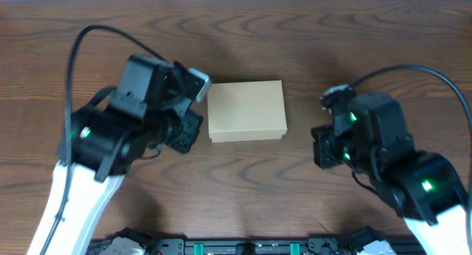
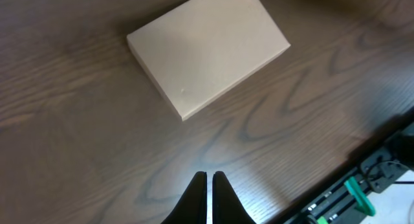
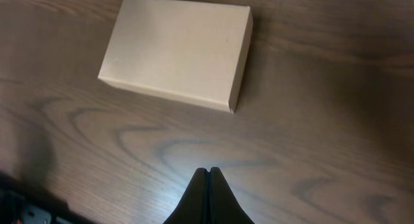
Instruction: Pack container
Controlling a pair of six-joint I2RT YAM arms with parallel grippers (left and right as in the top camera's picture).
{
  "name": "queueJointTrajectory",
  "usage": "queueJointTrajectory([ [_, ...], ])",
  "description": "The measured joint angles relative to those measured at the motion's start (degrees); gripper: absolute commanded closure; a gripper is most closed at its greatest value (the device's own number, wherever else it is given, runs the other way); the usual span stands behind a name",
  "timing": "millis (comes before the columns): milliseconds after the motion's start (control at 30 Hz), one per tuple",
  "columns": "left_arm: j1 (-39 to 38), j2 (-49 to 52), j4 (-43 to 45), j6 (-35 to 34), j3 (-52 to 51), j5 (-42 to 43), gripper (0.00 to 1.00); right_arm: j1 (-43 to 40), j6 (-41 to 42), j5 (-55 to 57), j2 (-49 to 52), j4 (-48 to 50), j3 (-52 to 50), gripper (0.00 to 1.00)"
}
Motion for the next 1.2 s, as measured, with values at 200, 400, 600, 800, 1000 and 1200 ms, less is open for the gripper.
queueJointTrajectory([
  [200, 0.00, -11.04, 0.20, -1.68, -6.62, 0.59, 0.94, 0.00, 0.46, -0.63, -8.39, -2.51, -3.21, 0.98],
  [400, 0.02, -25.70, 2.34, -2.56, -23.47, 6.80, 0.94, 0.00, 5.64, -6.12, -20.13, -3.10, -18.45, 0.98],
  [600, 0.02, -36.28, 3.15, -4.09, -30.08, 11.78, 0.05, 0.00, 8.90, -9.14, -30.60, -5.29, -22.32, 0.01],
  [800, 0.02, -37.77, 2.12, -8.11, -30.34, 12.83, 0.05, 0.00, 11.32, -10.36, -31.78, -7.96, -22.45, 0.01],
  [1000, 0.02, -37.77, 1.11, -10.14, -30.49, 12.83, 0.05, 0.00, 12.76, -10.64, -31.78, -7.72, -22.45, 0.01],
  [1200, 0.02, -37.77, 1.09, -10.88, -30.49, 12.83, 0.05, 0.00, 13.35, -10.73, -31.78, -7.74, -22.45, 0.01],
])
